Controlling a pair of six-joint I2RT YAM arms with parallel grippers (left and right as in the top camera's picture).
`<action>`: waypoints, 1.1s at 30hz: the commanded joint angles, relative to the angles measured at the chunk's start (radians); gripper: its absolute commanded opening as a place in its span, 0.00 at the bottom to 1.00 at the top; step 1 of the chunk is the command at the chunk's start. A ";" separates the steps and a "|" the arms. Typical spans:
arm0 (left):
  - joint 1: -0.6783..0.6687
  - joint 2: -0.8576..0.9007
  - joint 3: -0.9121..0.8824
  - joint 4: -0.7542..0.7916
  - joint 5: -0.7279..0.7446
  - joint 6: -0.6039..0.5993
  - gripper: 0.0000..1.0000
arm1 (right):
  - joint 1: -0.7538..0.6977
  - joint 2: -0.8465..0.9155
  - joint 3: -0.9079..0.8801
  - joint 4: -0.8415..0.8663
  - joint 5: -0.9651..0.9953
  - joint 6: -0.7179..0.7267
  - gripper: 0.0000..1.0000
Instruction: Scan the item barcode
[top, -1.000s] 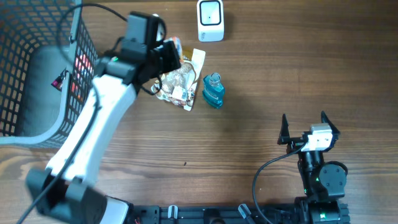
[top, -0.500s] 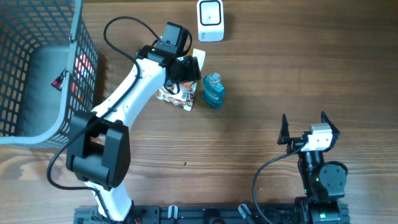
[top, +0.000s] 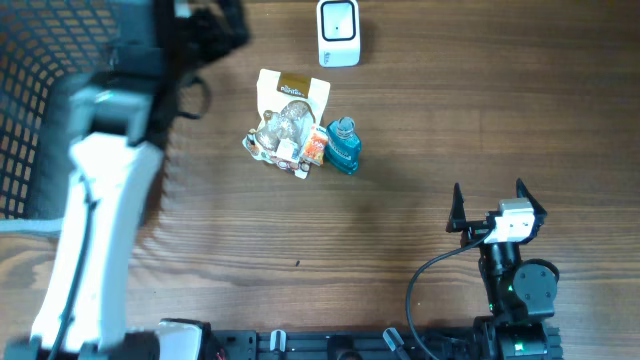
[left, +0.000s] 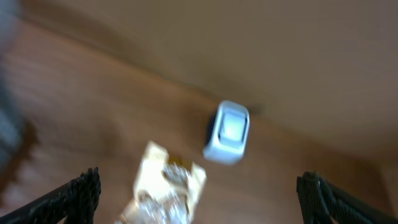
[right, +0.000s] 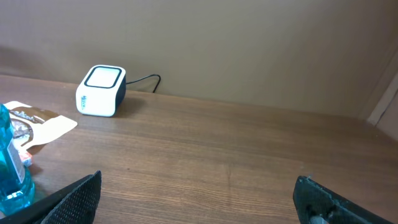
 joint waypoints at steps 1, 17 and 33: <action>0.140 -0.132 0.047 0.016 -0.105 0.097 1.00 | 0.005 -0.004 -0.001 0.004 -0.008 -0.007 1.00; 0.582 0.206 0.044 -0.172 -0.066 0.038 1.00 | 0.005 -0.004 -0.001 0.004 -0.008 -0.007 1.00; 0.523 0.493 0.038 -0.210 0.077 0.039 0.64 | 0.005 -0.004 -0.001 0.004 -0.008 -0.008 1.00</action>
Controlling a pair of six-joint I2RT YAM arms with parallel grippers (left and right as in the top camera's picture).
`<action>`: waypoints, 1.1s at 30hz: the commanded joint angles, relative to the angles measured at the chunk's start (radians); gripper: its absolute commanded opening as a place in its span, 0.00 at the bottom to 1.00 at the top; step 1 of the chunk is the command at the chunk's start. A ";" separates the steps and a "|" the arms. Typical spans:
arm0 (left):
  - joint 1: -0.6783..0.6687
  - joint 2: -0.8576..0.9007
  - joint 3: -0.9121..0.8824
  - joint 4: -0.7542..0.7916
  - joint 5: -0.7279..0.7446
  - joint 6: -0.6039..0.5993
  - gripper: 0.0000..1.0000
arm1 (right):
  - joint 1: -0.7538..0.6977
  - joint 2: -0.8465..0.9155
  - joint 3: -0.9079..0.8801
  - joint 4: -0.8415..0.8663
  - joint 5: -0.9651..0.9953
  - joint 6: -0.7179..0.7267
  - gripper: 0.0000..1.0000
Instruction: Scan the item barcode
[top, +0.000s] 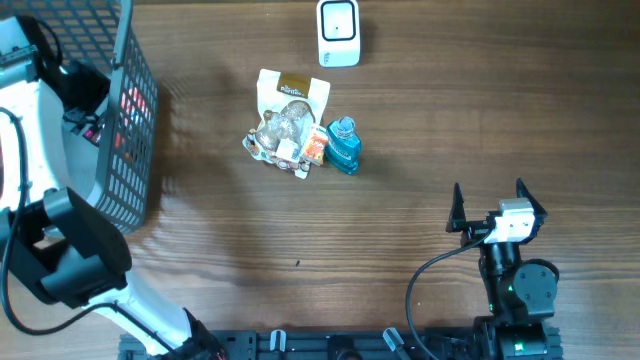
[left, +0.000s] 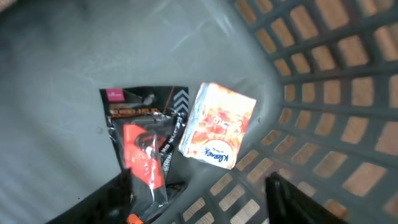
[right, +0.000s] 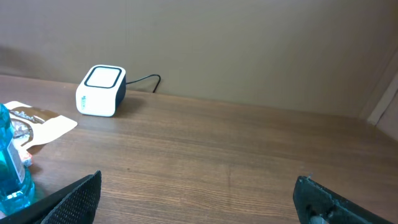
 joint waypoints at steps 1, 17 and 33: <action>-0.043 0.054 -0.006 0.006 0.012 -0.003 0.61 | 0.005 -0.004 -0.001 0.004 -0.008 -0.008 1.00; -0.025 0.103 -0.006 0.108 -0.084 -0.054 0.63 | 0.005 -0.004 -0.001 0.004 -0.008 -0.007 1.00; -0.029 0.212 -0.006 0.131 0.053 -0.045 0.66 | 0.005 -0.004 -0.001 0.004 -0.008 -0.008 1.00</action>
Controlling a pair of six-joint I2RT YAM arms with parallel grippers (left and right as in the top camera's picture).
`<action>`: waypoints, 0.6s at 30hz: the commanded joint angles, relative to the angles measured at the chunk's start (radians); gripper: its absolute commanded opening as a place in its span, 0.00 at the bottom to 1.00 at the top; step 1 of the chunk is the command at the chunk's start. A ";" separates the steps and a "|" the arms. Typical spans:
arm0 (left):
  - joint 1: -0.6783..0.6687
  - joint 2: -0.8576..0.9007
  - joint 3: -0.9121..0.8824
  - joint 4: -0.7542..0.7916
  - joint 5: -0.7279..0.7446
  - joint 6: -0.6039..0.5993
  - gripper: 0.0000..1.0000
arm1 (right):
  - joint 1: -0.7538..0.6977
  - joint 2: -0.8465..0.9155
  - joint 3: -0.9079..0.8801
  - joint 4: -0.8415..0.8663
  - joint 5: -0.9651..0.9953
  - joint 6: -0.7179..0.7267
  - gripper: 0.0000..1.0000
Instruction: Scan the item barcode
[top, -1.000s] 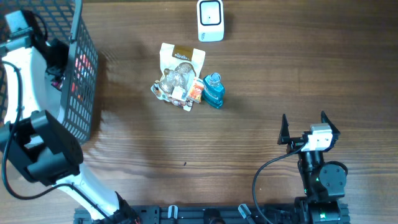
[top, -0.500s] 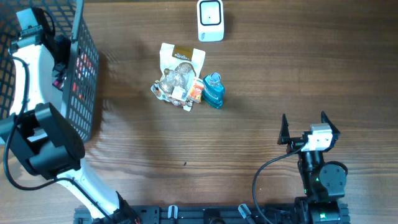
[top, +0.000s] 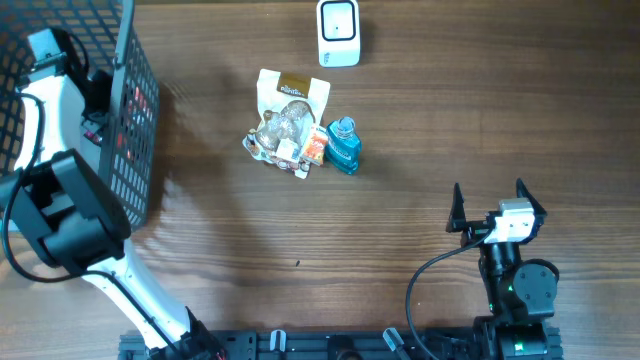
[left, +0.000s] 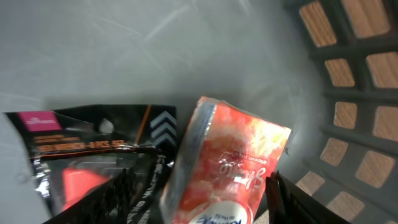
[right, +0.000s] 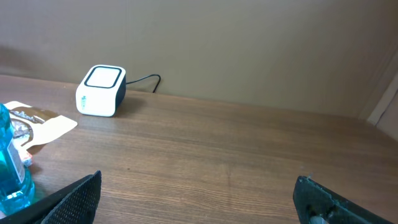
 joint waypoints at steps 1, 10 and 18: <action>-0.010 0.019 -0.006 0.021 0.015 -0.006 0.64 | 0.005 -0.004 -0.001 0.004 -0.008 -0.008 1.00; -0.012 0.080 -0.006 0.045 0.034 -0.006 0.41 | 0.005 -0.004 -0.001 0.004 -0.008 -0.007 1.00; -0.011 0.078 -0.006 0.042 0.037 -0.006 0.04 | 0.005 -0.004 -0.001 0.004 -0.008 -0.008 1.00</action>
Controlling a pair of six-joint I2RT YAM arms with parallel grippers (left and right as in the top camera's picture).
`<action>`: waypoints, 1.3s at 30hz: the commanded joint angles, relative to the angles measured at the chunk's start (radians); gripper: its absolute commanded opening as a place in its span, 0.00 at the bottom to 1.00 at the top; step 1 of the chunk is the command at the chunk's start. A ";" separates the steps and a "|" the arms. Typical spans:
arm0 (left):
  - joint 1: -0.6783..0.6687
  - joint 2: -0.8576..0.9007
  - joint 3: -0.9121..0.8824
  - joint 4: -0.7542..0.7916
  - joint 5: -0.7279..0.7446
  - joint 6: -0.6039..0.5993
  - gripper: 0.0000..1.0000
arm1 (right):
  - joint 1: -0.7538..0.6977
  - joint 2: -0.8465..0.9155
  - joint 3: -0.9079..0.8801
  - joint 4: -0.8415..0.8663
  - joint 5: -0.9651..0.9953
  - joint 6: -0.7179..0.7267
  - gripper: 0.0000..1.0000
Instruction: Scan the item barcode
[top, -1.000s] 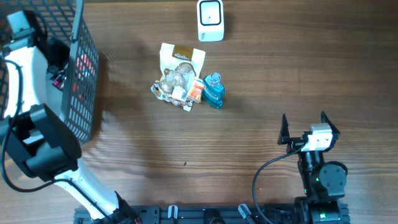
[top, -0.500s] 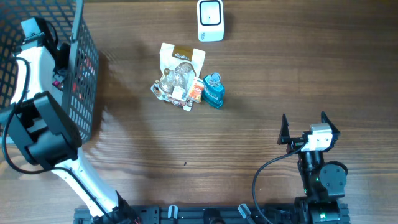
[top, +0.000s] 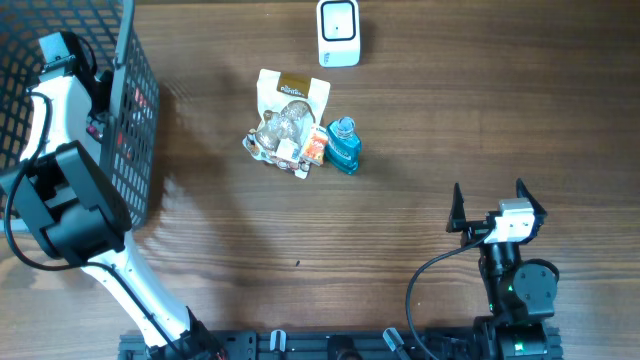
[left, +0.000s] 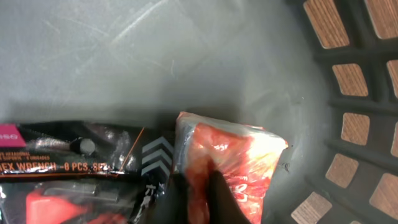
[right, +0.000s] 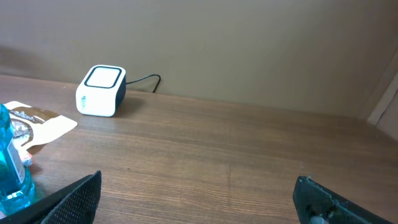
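An orange tissue pack (left: 249, 155) lies on the floor of the dark mesh basket (top: 135, 120) at the table's left. My left gripper (left: 200, 194) reaches down inside the basket and is shut on the pack's near edge, the dark fingers pinching its wrapper. A black hex-wrench packet (left: 62, 162) lies against the pack's left side. The white scanner (top: 338, 32) stands at the far middle of the table and shows in the right wrist view too (right: 101, 91). My right gripper (top: 490, 207) rests open near the front right, with nothing between its fingers.
A pile on the table's middle holds a cream snack bag (top: 285, 100), a small orange item (top: 315, 147) and a blue bottle (top: 344, 145). The basket's mesh wall (left: 354, 99) stands close on the right of the left gripper.
My left gripper was open around the orange tissue pack; now it is shut on the pack's edge and sits a little closer to it. The right arm has not moved.
First my left gripper was open in the air, looking towards the scanner and snack bag. Then it was over the basket's inside, above the wrench packet and tissue pack. Then it hung low, straddling the pack. Now it pinches the pack.
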 joint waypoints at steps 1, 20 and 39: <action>-0.001 0.019 -0.007 -0.010 0.005 -0.001 0.04 | 0.005 -0.004 -0.001 0.004 -0.008 -0.008 1.00; 0.049 -0.604 -0.006 -0.296 0.158 -0.003 0.04 | 0.005 -0.004 -0.001 0.004 -0.008 -0.007 1.00; -0.498 -0.753 -0.008 -0.447 0.179 0.074 0.04 | 0.005 -0.004 -0.001 0.004 -0.008 -0.008 1.00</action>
